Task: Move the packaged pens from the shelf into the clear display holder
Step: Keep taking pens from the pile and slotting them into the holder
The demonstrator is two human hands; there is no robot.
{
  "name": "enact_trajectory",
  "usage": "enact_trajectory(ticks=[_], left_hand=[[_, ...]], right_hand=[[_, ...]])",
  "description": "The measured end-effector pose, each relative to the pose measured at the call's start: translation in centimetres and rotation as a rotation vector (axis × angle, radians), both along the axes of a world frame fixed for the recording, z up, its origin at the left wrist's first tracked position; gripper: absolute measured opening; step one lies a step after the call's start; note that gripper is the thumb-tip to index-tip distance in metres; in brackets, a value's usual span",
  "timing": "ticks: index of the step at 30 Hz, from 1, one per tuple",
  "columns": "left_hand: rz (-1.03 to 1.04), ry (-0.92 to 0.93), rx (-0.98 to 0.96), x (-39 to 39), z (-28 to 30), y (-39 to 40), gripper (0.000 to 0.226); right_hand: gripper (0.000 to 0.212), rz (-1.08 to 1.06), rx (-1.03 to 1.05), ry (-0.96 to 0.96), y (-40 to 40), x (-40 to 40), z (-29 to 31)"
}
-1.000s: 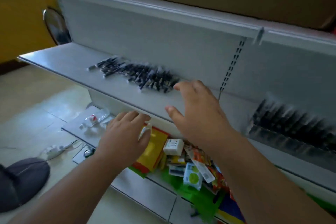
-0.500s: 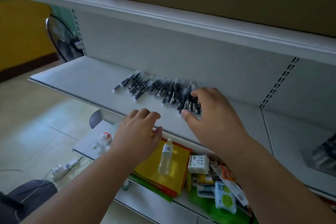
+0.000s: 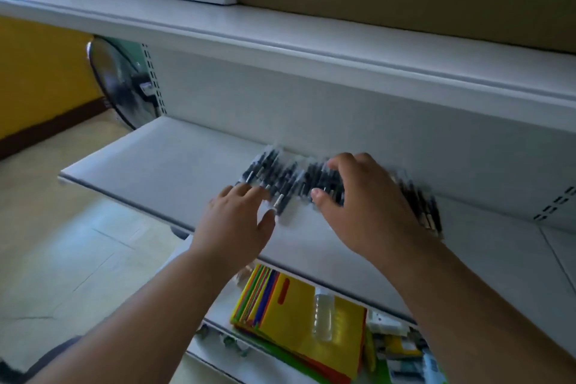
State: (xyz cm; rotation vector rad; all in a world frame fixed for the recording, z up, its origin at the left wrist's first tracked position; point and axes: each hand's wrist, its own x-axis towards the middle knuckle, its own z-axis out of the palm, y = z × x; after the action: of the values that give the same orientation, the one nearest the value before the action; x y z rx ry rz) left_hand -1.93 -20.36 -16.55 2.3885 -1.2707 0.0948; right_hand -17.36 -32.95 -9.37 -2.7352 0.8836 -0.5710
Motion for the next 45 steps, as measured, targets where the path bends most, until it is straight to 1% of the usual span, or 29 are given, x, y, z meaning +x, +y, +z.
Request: enact_trajectory(ticks=[5, 8, 11, 15, 18, 22, 24, 27, 30, 32, 33, 38, 40, 42, 44, 45], left_hand=[[-0.052, 0.042, -0.009, 7.5, -0.6, -2.1, 0.030], [-0.021, 0.055, 0.067, 11.0, -1.0, -3.5, 0.044], [-0.057, 0.109, 0.166, 13.3, -1.1, -4.7, 0.053], [-0.145, 0.084, 0.227, 14.9, -1.2, -5.9, 0.042], [-0.169, 0.055, 0.262, 15.7, -1.1, -6.0, 0.034], [-0.210, -0.007, 0.293, 16.8, -1.6, -5.5, 0.029], [-0.228, -0.051, 0.306, 16.9, -1.6, -5.6, 0.030], [-0.246, -0.055, 0.278, 17.0, -1.7, -5.5, 0.029], [-0.268, -0.035, 0.219, 17.1, -1.7, -5.2, 0.022], [-0.282, 0.015, 0.145, 17.0, -1.6, -4.8, 0.018], [-0.296, 0.060, 0.086, 16.8, -1.5, -4.4, 0.020], [-0.507, 0.468, -0.263, 14.6, -1.8, -2.2, 0.018], [-0.531, 0.626, -0.378, 14.0, -1.8, -1.7, 0.022], [-0.536, 0.761, -0.476, 13.8, -1.9, -1.2, 0.028], [-0.545, 0.832, -0.532, 13.8, -1.7, -0.7, 0.028], [-0.556, 0.825, -0.538, 13.8, -1.7, -0.5, 0.027]], right_hand=[[0.040, -0.128, 0.012, -0.022, 0.6, 4.4, -0.7], [0.042, -0.203, 0.009, -0.049, 1.2, 6.7, -1.2], [0.041, -0.274, 0.036, -0.073, 2.0, 7.8, -1.9], [0.040, -0.362, 0.057, -0.082, 2.4, 8.1, -2.3], [0.039, -0.384, 0.045, -0.080, 2.3, 8.2, -2.2], [0.037, -0.417, 0.040, -0.101, 2.7, 8.8, -2.7], [0.036, -0.432, 0.050, -0.127, 2.7, 9.1, -2.9], [0.036, -0.443, 0.047, -0.139, 2.4, 9.5, -3.0], [0.035, -0.442, 0.036, -0.150, 2.0, 9.6, -3.2], [0.034, -0.449, 0.047, -0.149, 1.8, 9.7, -3.3], [0.034, -0.453, 0.059, -0.153, 1.8, 9.7, -3.5], [0.027, -0.462, 0.126, -0.139, 1.6, 10.2, -4.4], [0.020, -0.473, 0.179, -0.095, 1.8, 10.4, -4.7], [0.018, -0.507, 0.231, -0.014, 2.1, 10.7, -5.2], [0.019, -0.525, 0.277, 0.047, 2.3, 11.1, -5.8], [0.020, -0.524, 0.296, 0.070, 2.4, 11.3, -6.2]])
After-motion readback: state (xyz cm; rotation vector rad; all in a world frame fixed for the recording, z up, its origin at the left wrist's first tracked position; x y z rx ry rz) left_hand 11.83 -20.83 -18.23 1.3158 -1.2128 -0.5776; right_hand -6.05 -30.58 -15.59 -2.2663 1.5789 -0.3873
